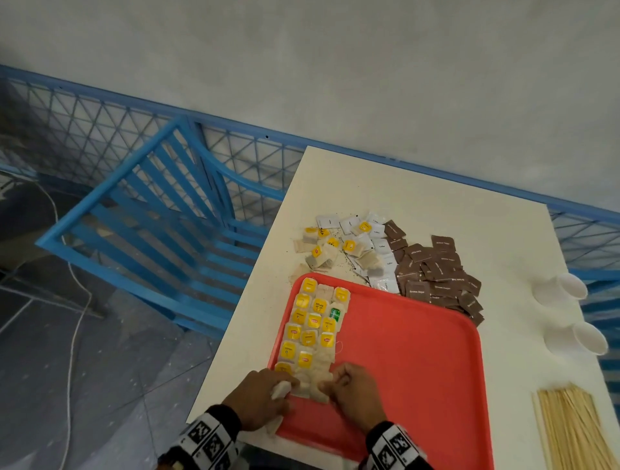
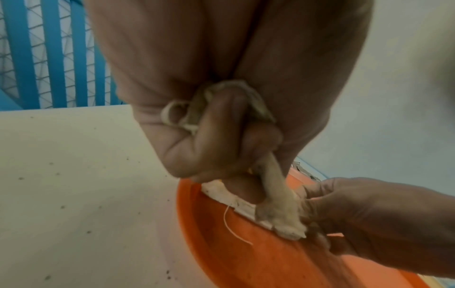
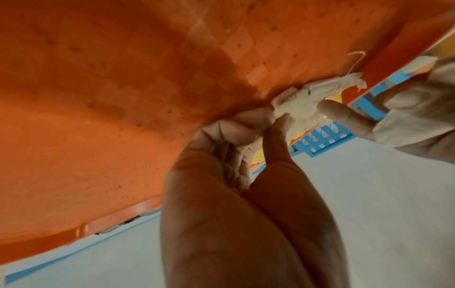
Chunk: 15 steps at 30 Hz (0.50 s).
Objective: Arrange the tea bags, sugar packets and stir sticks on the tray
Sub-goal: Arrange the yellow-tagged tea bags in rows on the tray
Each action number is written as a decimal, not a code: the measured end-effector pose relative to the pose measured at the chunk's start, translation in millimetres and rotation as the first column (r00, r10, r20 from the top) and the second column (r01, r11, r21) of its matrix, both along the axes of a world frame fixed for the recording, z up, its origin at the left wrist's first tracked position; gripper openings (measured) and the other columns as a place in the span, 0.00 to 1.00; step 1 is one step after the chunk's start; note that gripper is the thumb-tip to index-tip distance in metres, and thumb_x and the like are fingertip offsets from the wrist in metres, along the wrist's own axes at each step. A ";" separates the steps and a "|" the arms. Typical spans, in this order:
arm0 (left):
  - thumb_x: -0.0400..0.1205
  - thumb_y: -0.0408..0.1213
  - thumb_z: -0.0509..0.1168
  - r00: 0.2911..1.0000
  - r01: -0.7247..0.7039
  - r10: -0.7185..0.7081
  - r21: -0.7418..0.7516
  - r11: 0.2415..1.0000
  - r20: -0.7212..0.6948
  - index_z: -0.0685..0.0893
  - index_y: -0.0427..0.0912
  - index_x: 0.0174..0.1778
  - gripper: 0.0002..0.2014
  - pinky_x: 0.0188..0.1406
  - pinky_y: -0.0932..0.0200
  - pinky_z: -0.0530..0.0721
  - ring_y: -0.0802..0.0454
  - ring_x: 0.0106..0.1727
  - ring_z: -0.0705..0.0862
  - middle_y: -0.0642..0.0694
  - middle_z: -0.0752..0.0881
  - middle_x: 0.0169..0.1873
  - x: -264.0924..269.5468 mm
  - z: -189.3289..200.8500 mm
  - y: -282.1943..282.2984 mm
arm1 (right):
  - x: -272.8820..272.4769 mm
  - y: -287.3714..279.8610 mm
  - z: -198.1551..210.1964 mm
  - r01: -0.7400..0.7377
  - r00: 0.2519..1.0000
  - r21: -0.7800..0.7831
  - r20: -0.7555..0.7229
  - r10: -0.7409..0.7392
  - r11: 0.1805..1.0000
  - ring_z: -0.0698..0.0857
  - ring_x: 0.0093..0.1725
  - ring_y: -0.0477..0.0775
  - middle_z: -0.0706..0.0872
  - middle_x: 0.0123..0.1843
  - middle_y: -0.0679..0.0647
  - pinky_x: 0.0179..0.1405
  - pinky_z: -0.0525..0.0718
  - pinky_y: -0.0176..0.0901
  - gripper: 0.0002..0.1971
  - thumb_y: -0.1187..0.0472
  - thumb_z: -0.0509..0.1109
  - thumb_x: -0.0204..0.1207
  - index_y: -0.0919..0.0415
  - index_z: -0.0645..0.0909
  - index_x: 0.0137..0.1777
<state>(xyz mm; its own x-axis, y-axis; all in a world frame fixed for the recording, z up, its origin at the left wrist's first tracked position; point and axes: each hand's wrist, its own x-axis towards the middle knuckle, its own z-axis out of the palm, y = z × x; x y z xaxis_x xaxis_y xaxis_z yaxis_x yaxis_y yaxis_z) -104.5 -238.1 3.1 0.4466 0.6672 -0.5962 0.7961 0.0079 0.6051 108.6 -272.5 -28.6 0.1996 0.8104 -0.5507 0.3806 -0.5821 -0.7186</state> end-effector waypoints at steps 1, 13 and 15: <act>0.79 0.47 0.73 1.000 0.000 0.000 -0.004 1.000 0.005 0.83 0.60 0.69 0.21 0.58 0.69 0.70 0.55 0.70 0.79 0.54 0.83 0.69 -0.4 -2.2 0.6 | -1.1 0.2 -0.2 -0.014 0.999 0.000 0.047 0.014 1.000 0.76 0.24 0.42 0.81 0.26 0.49 0.25 0.74 0.36 0.17 0.65 0.84 0.63 0.56 0.75 0.31; 0.78 0.45 0.75 0.943 -0.194 0.194 -0.028 0.981 0.271 0.88 0.60 0.51 0.08 0.58 0.63 0.83 0.75 0.53 0.83 0.66 0.88 0.53 0.1 6.6 9.9 | -3.1 1.3 20.2 -0.219 0.927 -0.028 0.305 0.217 0.975 0.70 0.30 0.43 0.77 0.32 0.47 0.27 0.66 0.41 0.20 0.51 0.78 0.63 0.51 0.65 0.35; 0.80 0.44 0.73 0.897 -0.278 0.282 -0.061 0.959 0.342 0.89 0.56 0.52 0.06 0.52 0.61 0.85 0.69 0.50 0.86 0.64 0.90 0.49 3.9 15.2 10.9 | 3.1 4.5 28.9 -0.194 0.945 0.027 0.274 0.179 0.981 0.71 0.30 0.44 0.78 0.32 0.46 0.29 0.67 0.39 0.20 0.51 0.79 0.66 0.51 0.66 0.35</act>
<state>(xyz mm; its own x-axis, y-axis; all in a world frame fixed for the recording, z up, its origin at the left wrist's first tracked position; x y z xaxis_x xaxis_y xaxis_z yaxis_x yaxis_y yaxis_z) -100.7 -227.1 18.4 0.4206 0.7895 -0.4471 0.5029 0.2073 0.8391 111.7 -268.0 0.3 0.1768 0.8740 -0.4525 0.6623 -0.4457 -0.6023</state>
